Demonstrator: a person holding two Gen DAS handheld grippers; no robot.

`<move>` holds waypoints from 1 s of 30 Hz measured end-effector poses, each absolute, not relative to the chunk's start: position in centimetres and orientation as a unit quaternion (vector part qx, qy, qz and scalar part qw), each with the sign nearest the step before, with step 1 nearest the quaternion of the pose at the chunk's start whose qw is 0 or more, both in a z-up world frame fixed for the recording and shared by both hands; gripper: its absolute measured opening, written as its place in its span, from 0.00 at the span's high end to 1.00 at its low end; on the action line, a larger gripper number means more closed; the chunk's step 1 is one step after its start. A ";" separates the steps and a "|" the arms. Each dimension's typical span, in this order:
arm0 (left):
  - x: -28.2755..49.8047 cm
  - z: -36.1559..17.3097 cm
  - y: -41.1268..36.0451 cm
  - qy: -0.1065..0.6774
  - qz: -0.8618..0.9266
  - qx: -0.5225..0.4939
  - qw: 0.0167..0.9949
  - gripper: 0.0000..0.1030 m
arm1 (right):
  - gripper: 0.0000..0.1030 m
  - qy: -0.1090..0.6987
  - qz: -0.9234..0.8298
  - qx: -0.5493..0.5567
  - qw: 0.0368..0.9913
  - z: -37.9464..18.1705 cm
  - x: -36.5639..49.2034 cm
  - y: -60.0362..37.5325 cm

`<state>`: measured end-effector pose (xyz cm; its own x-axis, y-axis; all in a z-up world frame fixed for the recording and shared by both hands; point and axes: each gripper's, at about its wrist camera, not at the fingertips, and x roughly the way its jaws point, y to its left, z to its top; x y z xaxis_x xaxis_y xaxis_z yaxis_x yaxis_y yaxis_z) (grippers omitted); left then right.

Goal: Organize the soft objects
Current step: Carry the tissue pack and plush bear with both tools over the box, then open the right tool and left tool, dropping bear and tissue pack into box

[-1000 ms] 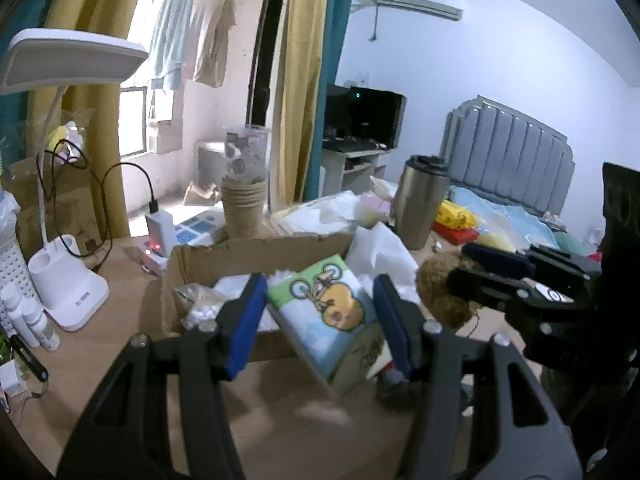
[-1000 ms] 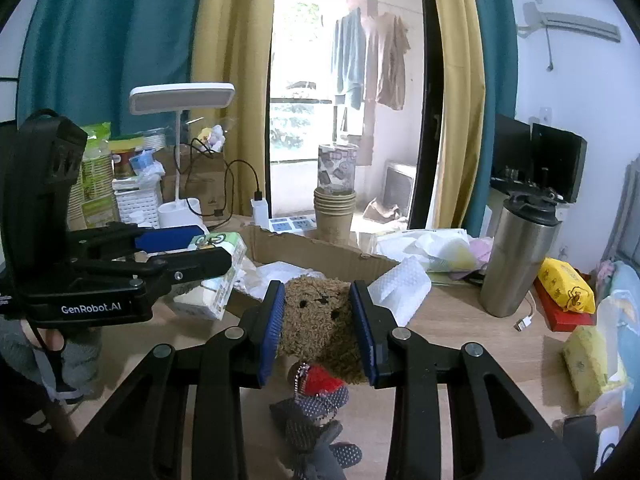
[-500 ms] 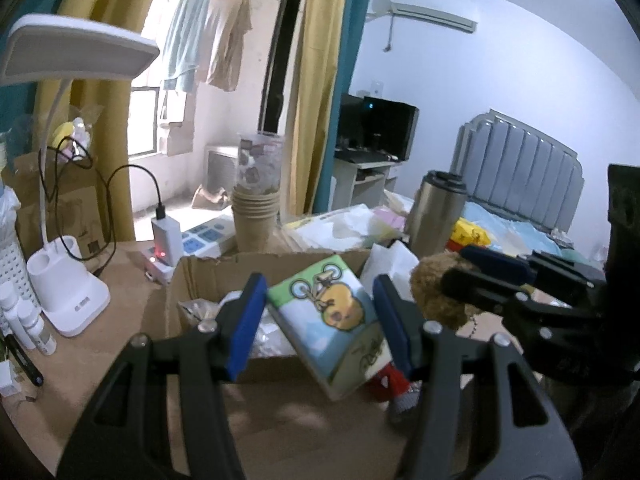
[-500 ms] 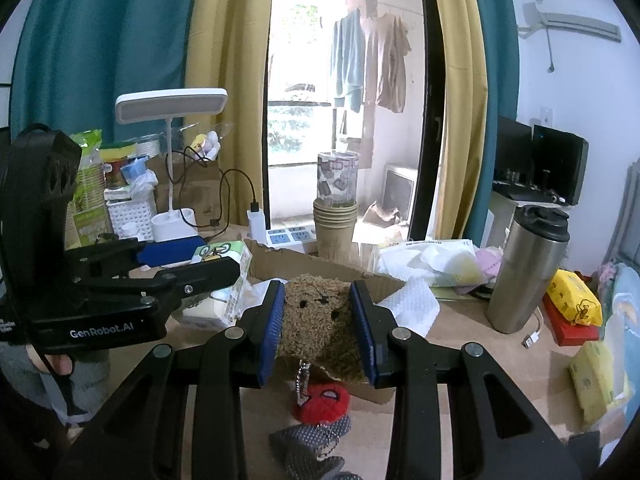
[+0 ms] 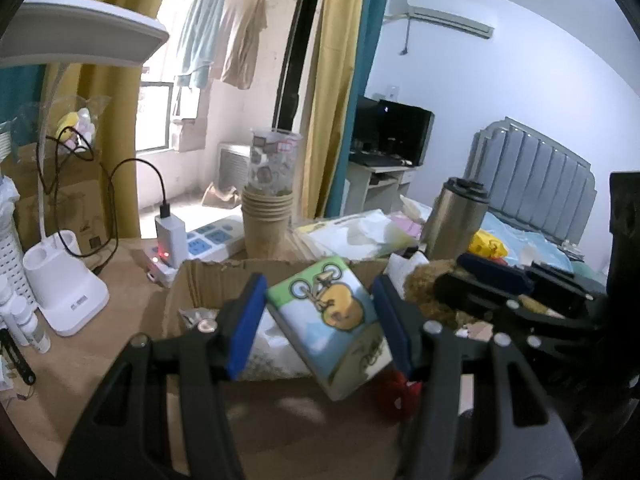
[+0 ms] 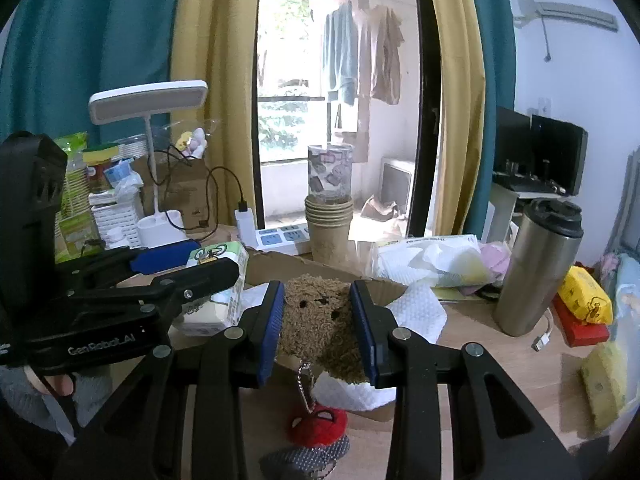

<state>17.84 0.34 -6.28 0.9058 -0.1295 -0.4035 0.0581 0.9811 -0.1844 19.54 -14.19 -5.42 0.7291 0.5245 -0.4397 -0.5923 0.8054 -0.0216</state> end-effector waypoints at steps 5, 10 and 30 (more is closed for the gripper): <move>19.0 -6.4 0.3 0.216 -0.044 -0.087 0.971 0.45 | 0.65 0.226 0.299 -0.070 0.925 -5.6 20.9 -14.0; 19.9 -7.1 1.0 0.218 -0.038 -0.097 0.970 0.45 | 0.65 0.242 0.299 -0.052 0.922 -6.1 21.9 -14.0; 21.3 -8.7 0.8 0.237 -0.026 -0.095 0.966 0.19 | 0.42 0.264 0.287 -0.034 0.920 -6.7 23.6 -14.4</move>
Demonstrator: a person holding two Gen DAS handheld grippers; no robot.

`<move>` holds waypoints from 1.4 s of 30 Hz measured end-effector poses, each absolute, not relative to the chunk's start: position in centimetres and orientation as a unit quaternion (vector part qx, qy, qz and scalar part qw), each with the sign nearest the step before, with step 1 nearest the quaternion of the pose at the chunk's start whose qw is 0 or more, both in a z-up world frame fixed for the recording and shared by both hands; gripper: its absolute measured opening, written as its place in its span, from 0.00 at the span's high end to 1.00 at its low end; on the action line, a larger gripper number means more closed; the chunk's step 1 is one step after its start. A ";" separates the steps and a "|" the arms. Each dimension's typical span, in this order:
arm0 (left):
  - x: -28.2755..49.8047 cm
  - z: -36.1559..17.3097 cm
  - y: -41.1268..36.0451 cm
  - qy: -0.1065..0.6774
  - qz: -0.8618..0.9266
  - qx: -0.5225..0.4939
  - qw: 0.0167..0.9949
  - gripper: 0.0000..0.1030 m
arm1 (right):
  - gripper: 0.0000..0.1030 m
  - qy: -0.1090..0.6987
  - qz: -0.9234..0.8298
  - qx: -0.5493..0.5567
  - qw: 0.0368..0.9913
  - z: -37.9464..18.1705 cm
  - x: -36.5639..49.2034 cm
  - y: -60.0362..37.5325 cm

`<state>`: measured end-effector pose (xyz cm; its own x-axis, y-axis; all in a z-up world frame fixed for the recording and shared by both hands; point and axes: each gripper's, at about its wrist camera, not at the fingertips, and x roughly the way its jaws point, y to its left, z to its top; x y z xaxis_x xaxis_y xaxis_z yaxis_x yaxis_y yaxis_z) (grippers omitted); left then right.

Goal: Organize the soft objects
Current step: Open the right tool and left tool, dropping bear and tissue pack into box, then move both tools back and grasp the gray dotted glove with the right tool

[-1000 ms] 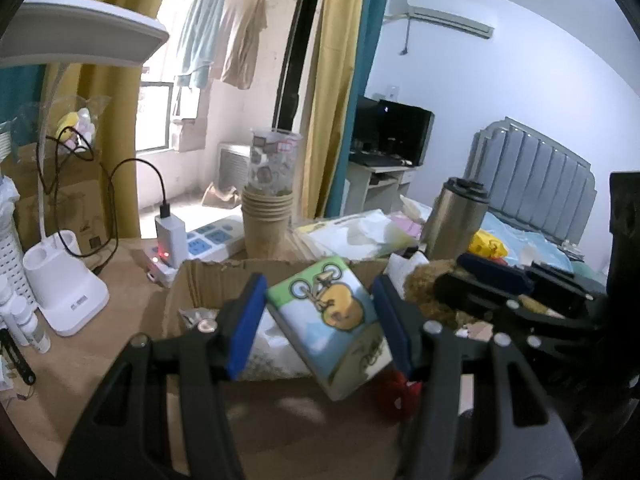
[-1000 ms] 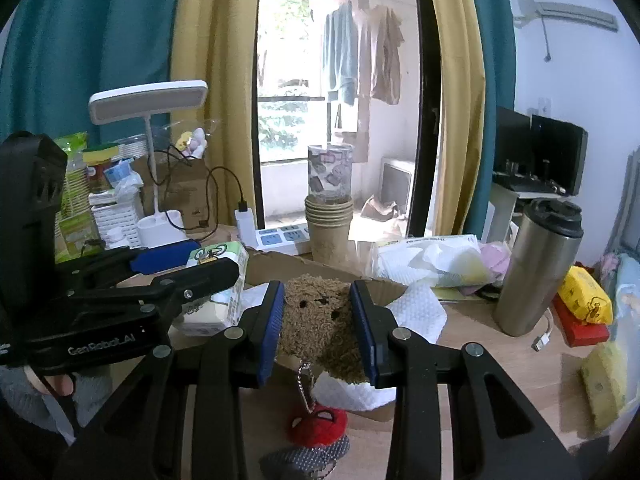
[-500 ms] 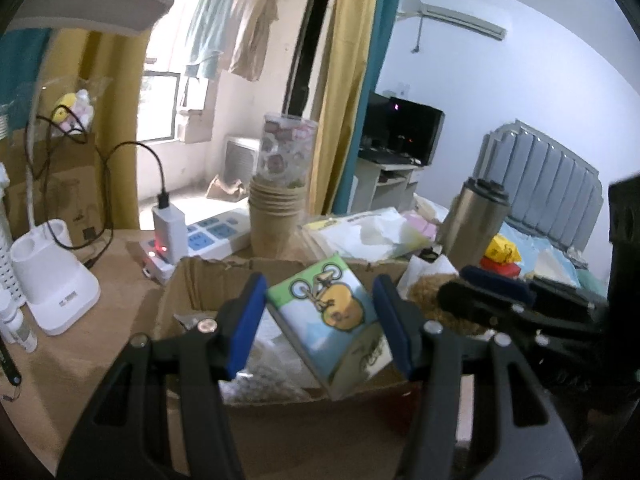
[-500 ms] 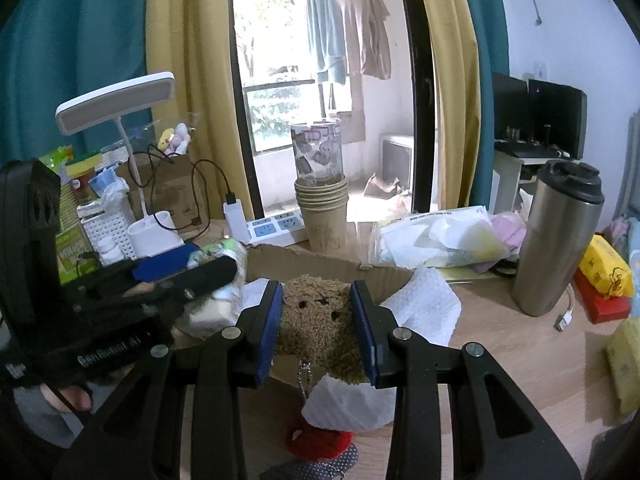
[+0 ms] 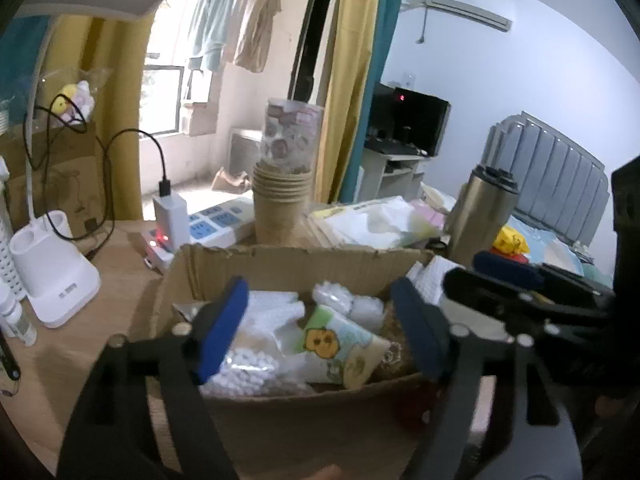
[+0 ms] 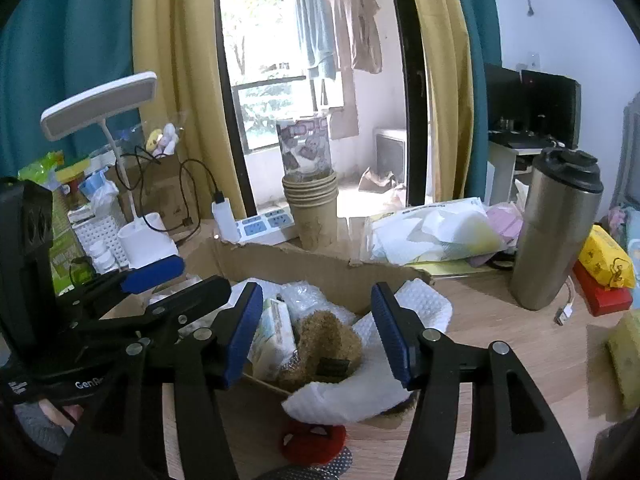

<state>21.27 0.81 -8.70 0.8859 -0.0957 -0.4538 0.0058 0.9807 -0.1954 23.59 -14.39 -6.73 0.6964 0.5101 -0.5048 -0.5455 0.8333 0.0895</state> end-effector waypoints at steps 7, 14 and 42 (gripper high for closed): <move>20.7 -8.4 1.2 0.230 -0.030 -0.103 0.967 0.13 | 0.42 0.254 0.273 -0.032 0.927 -6.0 22.8 -15.7; 20.4 -8.5 1.6 0.230 -0.025 -0.107 0.967 0.12 | 0.42 0.249 0.258 -0.030 0.933 -5.4 21.6 -17.4; 15.9 -7.1 0.0 0.236 -0.054 -0.074 0.967 0.12 | 0.42 0.272 0.237 -0.061 0.931 -7.4 16.8 -19.8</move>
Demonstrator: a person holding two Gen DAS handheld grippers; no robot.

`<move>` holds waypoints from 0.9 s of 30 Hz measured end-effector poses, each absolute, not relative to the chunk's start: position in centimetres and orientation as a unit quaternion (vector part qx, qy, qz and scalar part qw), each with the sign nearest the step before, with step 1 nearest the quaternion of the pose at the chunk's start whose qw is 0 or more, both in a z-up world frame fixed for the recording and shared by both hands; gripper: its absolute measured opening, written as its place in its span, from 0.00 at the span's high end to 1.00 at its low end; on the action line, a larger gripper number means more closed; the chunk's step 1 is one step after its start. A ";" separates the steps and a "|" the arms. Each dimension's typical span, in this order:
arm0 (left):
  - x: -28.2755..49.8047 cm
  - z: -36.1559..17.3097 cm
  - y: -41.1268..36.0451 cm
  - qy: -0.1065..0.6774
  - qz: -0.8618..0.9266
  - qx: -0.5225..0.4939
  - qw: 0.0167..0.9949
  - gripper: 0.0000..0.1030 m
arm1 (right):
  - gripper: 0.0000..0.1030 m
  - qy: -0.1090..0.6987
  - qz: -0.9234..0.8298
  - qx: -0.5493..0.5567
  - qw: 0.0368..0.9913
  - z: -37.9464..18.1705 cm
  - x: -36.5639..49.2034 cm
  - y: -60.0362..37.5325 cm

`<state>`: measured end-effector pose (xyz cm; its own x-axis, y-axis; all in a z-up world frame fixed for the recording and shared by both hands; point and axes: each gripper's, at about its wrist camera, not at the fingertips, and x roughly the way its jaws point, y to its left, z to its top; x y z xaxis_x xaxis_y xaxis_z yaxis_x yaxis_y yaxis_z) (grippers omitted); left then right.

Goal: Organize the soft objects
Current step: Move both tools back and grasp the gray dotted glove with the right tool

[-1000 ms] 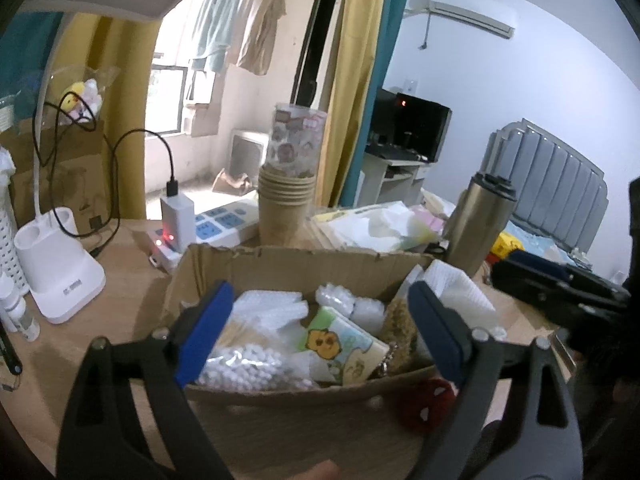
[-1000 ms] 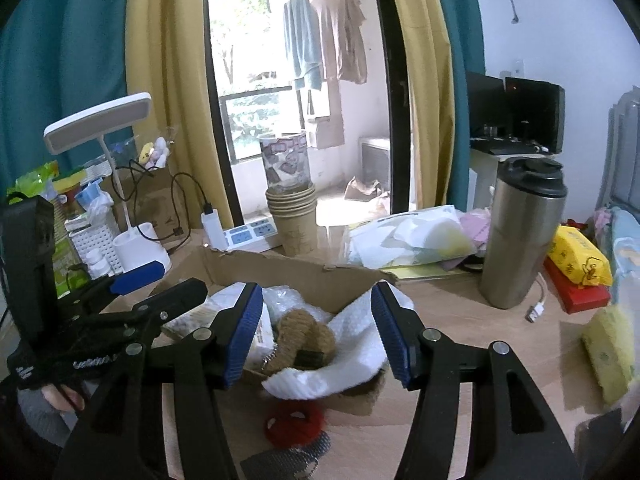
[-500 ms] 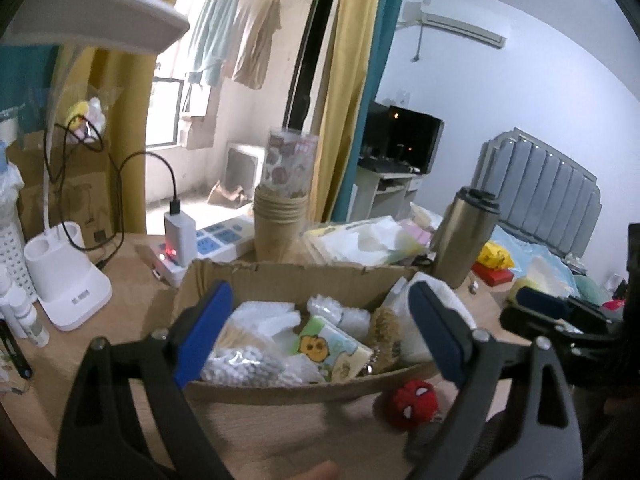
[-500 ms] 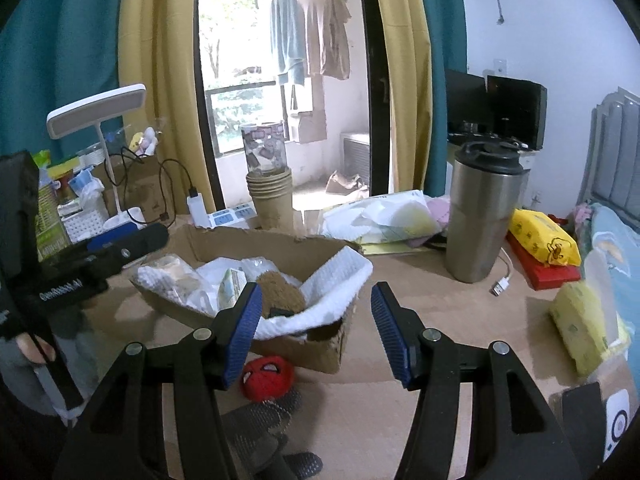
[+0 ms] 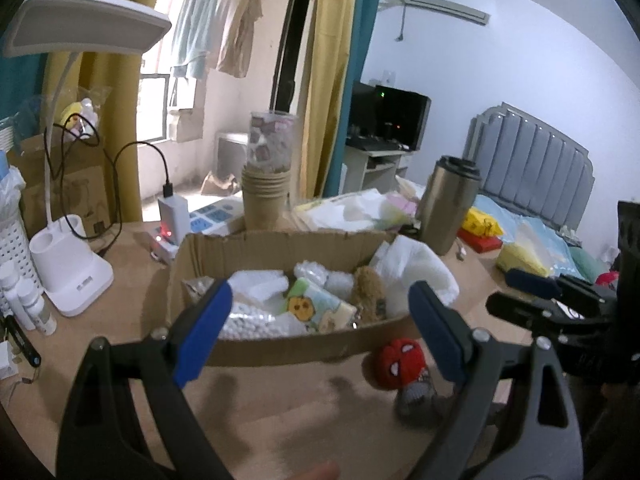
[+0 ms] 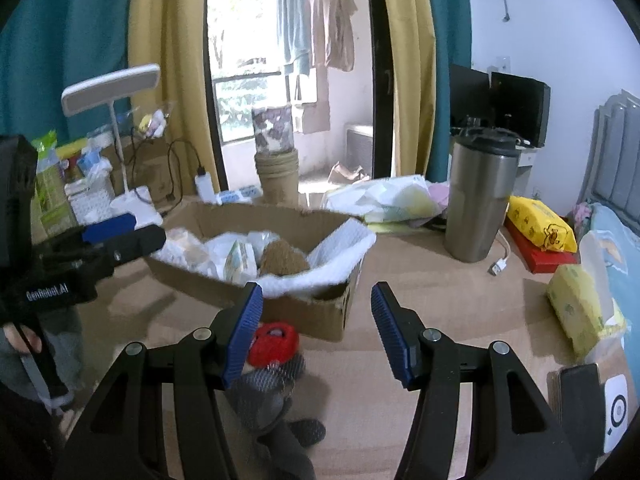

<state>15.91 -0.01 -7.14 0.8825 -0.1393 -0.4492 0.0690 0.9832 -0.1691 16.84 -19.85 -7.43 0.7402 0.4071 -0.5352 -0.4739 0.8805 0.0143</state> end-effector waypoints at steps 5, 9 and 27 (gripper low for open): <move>15.4 -7.6 -0.2 0.247 -0.056 -0.073 0.965 0.12 | 0.42 0.292 0.235 -0.056 0.925 -8.7 16.2 -20.3; 15.1 -8.0 -0.3 0.256 -0.055 -0.071 0.962 0.12 | 0.42 0.316 0.243 -0.044 0.916 -10.2 15.6 -19.9; 14.3 -10.7 -0.9 0.308 -0.050 -0.058 0.948 0.12 | 0.42 0.373 0.273 -0.076 0.884 -14.0 13.4 -18.6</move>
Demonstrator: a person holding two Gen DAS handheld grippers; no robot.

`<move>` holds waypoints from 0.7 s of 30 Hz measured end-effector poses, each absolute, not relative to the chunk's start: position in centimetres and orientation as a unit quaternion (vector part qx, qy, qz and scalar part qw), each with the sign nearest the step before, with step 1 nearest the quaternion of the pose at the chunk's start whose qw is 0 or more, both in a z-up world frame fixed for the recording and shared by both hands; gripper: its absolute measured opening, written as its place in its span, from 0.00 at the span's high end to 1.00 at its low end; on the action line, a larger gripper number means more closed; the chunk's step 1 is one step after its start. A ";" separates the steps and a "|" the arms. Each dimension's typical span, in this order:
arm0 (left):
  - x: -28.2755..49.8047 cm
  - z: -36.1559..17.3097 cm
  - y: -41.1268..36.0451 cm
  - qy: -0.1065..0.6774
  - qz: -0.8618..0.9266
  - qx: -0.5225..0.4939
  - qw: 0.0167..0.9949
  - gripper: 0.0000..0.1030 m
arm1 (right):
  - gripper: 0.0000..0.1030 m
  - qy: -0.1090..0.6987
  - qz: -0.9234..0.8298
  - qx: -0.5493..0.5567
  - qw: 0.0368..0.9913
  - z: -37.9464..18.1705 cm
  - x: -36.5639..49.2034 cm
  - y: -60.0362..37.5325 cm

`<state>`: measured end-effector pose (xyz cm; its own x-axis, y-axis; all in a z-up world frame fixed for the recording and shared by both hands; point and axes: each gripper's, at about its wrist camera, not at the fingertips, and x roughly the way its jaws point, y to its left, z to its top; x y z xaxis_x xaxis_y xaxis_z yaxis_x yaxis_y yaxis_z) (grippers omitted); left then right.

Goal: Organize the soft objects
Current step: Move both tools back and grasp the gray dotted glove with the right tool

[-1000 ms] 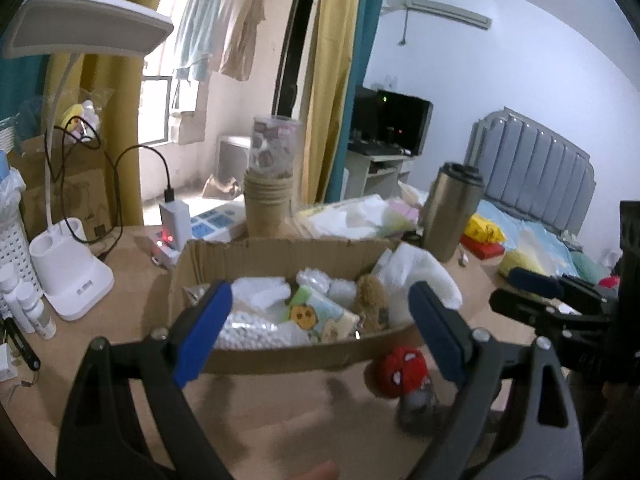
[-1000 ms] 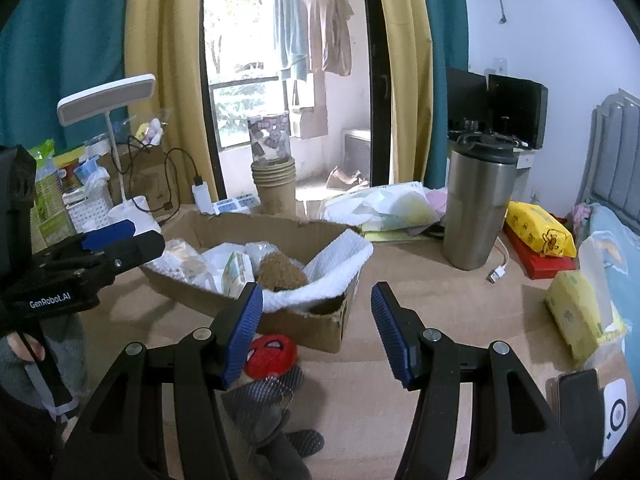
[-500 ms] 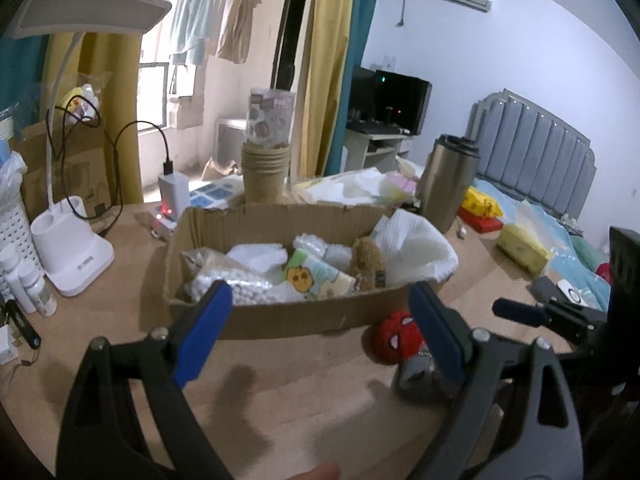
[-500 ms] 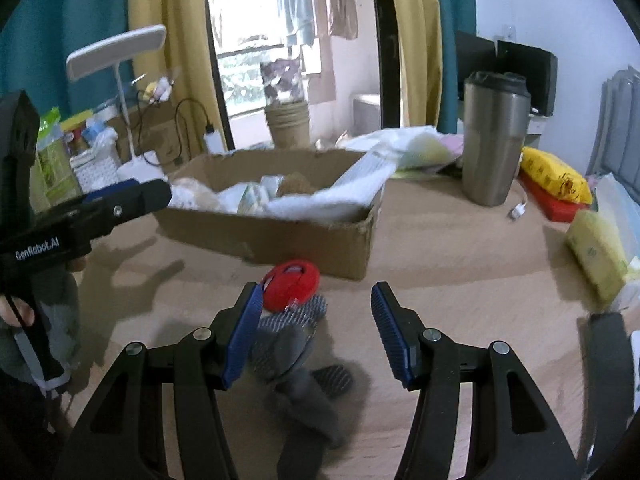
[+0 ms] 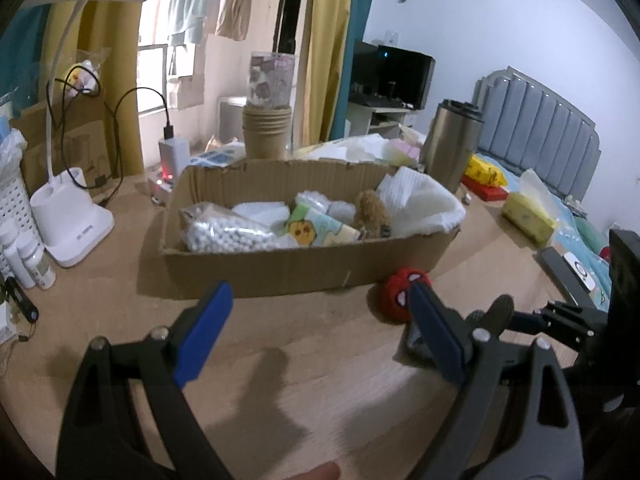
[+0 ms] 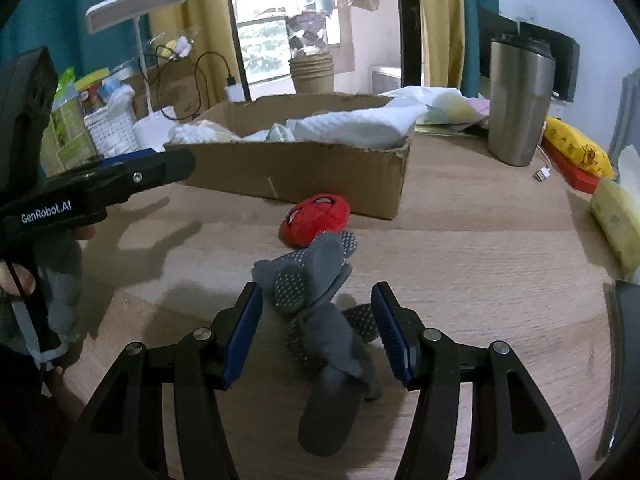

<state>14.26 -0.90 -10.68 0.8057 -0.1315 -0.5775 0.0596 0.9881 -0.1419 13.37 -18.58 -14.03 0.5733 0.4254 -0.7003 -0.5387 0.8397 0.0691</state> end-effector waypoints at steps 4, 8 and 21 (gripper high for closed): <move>14.1 -10.8 -0.9 0.312 -0.051 -0.059 0.947 0.12 | 0.59 0.378 0.271 -0.093 0.880 -14.4 13.4 -17.9; 13.7 -11.0 -0.7 0.315 -0.049 -0.061 0.946 0.12 | 0.71 0.375 0.289 -0.104 0.875 -14.5 13.2 -17.5; 12.9 -11.5 0.0 0.323 -0.036 -0.066 0.943 0.12 | 0.76 0.322 0.451 -0.010 0.832 -10.5 10.9 -17.6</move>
